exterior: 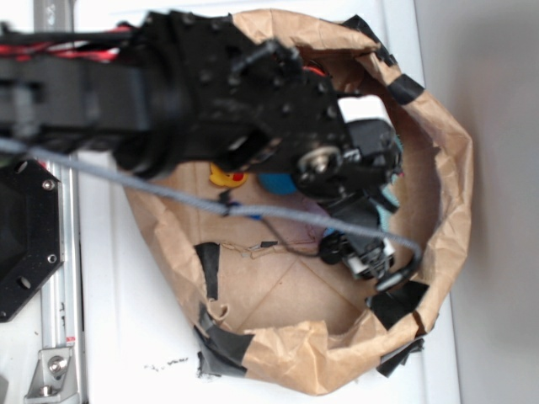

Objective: Grab the blue cloth.

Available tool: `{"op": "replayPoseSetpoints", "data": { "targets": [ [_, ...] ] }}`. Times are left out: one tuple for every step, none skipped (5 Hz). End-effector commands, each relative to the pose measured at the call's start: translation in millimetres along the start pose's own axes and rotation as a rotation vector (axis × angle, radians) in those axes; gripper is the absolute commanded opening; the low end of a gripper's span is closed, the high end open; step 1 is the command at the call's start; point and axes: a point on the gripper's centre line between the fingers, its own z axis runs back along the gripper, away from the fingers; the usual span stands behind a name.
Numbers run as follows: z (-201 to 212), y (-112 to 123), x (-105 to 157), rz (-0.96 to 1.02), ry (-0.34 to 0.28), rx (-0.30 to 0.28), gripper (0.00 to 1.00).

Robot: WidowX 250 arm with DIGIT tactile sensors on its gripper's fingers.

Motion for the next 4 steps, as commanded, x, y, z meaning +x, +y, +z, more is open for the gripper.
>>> {"op": "replayPoseSetpoints", "data": {
  "targets": [
    [-31.7,-14.4,13.9,-0.023,-0.007,0.065,1.0],
    [-42.1,-22.4,9.4,-0.072,0.02,0.104,1.0],
    [-37.3,-21.1,2.3,-0.084,0.005,0.069,0.0],
    [-17.7,-22.5,1.1,-0.122,-0.021,0.045,0.0]
  ]
}}
